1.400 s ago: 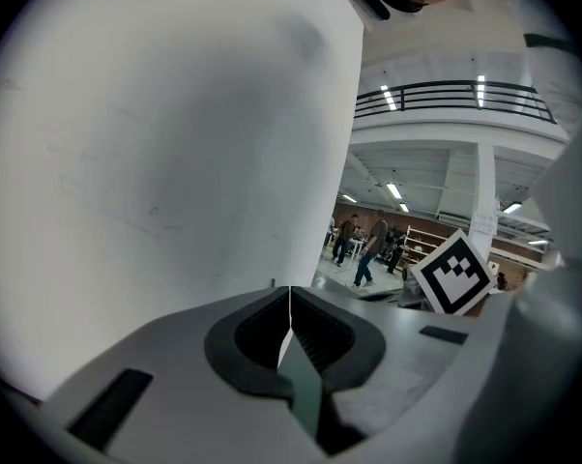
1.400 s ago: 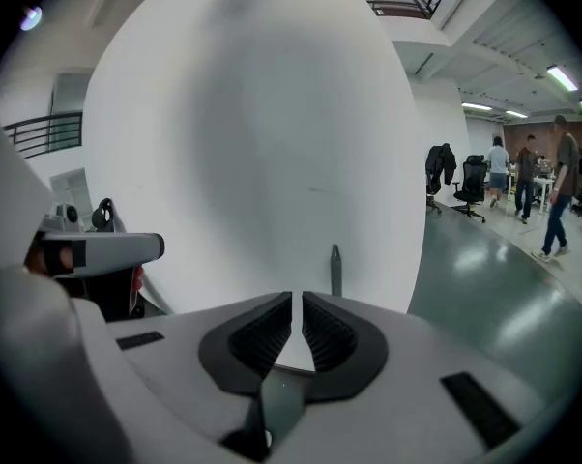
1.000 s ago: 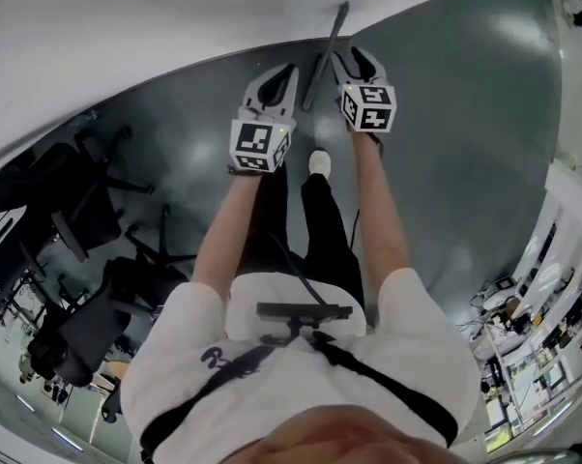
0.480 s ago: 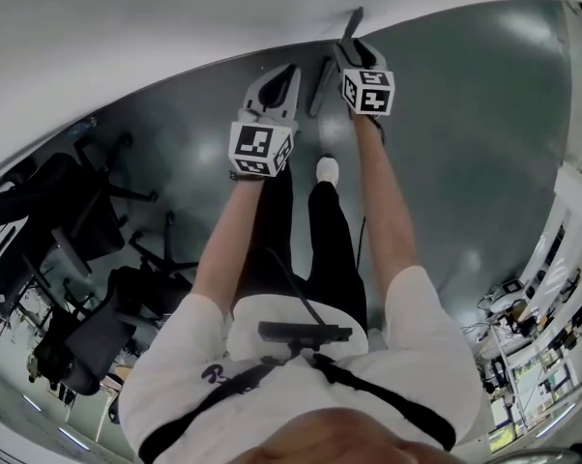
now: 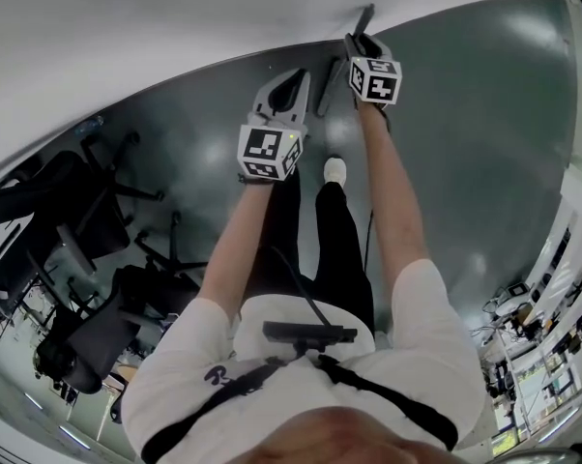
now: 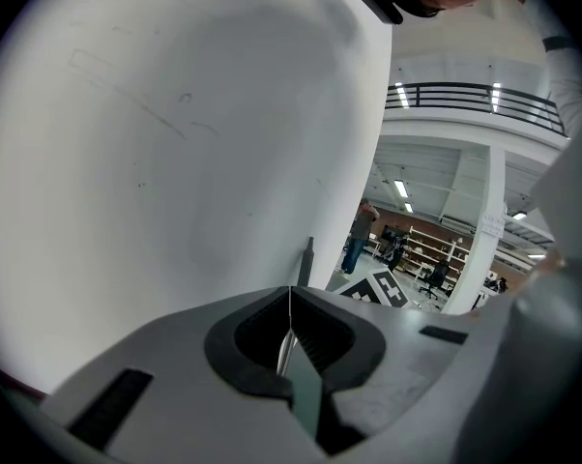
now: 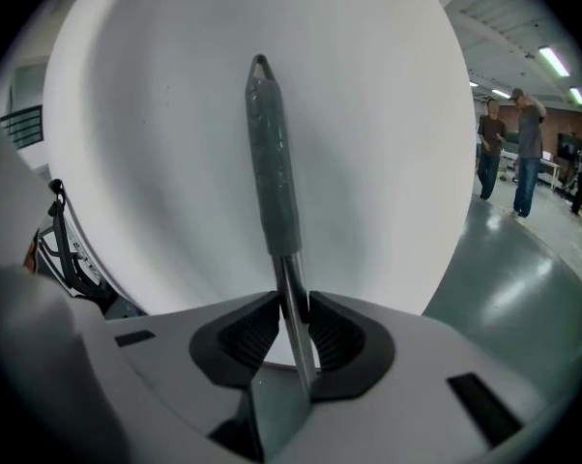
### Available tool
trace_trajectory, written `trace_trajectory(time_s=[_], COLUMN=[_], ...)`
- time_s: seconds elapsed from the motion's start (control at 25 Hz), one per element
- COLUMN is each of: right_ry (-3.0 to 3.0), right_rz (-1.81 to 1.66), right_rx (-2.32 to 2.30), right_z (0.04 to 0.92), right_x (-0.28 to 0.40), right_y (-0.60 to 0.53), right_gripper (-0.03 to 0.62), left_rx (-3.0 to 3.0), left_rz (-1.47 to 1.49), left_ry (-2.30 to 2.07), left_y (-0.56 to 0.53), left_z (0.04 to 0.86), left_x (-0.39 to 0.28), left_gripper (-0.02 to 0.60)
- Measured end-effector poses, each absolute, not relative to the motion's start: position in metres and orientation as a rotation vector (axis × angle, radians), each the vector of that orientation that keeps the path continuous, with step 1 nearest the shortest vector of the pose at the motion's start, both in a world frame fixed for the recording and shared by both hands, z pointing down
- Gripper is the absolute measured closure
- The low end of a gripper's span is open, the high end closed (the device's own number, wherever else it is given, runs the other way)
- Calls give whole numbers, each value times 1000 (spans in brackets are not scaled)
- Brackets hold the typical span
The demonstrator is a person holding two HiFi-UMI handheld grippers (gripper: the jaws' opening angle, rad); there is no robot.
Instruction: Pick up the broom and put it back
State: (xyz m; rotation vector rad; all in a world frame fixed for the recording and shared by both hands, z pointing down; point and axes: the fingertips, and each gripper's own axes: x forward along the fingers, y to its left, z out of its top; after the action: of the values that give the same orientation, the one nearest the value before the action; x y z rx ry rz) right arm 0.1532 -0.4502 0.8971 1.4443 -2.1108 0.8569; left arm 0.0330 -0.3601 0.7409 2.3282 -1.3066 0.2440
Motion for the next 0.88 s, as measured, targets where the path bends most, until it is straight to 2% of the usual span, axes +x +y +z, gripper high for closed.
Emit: trace_trajectory(time_s=[0.48, 0.88], right_ry=[-2096, -2170], right_rz=[811, 685], right_rx=[1425, 1536], right_z=[853, 720], right_x=[164, 181], right_y=[-388, -357], right_gripper=[500, 502], left_rx=[2319, 2359], left_rz=[257, 120], left_ry=[-1331, -1364], left_y=[-333, -316], left_z=[719, 624], left_x=[29, 47], left_gripper=[568, 568])
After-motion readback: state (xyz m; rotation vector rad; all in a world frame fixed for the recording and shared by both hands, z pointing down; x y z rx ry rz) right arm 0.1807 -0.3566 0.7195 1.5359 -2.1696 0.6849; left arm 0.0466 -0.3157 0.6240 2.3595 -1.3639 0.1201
